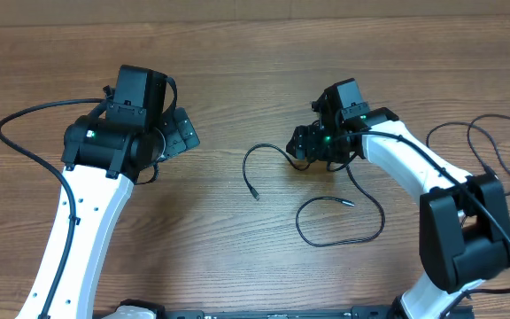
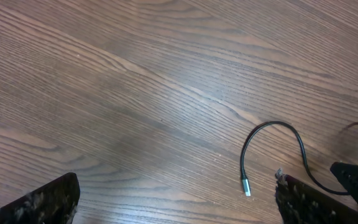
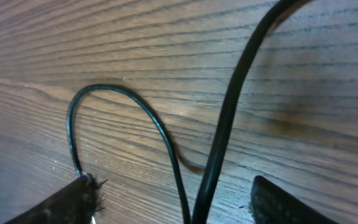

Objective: Untangle cables
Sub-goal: 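Move the right gripper left and grasp the last cable on the table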

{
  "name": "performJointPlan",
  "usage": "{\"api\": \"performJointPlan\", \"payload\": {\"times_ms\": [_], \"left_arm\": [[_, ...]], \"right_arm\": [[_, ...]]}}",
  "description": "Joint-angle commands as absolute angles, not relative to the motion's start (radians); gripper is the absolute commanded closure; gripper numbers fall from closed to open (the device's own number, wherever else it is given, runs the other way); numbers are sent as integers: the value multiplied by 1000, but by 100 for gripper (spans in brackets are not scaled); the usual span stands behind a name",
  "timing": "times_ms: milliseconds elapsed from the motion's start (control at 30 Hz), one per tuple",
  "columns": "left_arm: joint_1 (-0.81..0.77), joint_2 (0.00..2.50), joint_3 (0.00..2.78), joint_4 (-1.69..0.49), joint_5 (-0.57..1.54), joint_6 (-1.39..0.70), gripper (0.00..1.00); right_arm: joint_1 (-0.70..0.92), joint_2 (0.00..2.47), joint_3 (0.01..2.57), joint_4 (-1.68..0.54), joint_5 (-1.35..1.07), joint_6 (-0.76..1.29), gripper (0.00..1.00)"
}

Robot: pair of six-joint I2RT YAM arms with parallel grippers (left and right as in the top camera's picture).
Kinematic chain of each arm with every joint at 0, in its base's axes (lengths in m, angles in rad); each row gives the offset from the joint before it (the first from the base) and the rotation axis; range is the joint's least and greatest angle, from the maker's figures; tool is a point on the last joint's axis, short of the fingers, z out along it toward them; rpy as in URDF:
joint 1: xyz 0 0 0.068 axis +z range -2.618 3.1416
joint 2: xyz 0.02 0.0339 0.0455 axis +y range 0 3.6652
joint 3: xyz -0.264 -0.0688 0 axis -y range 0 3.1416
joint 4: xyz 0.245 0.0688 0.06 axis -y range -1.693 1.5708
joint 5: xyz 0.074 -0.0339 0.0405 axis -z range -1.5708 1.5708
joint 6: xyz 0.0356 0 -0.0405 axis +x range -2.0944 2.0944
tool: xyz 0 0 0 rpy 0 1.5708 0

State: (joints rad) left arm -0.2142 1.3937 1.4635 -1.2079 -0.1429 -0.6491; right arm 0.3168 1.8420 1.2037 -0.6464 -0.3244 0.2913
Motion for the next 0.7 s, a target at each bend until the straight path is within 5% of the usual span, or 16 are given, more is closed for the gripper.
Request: {"api": "performJointPlan", "payload": {"times_ms": [0,200,667], "left_arm": [[-210,1403,1480,-1207,-157,-658,1],[-210,1403,1480,-1207,-157,-658,1],[-210,1403,1480,-1207,-157,-658,0]], "right_arm": [[322,1863,1197,-633,-315,292,27],[322,1863,1197,-626,-315,292,30],[322,1863,1197,-625,-315,292,81]]}}
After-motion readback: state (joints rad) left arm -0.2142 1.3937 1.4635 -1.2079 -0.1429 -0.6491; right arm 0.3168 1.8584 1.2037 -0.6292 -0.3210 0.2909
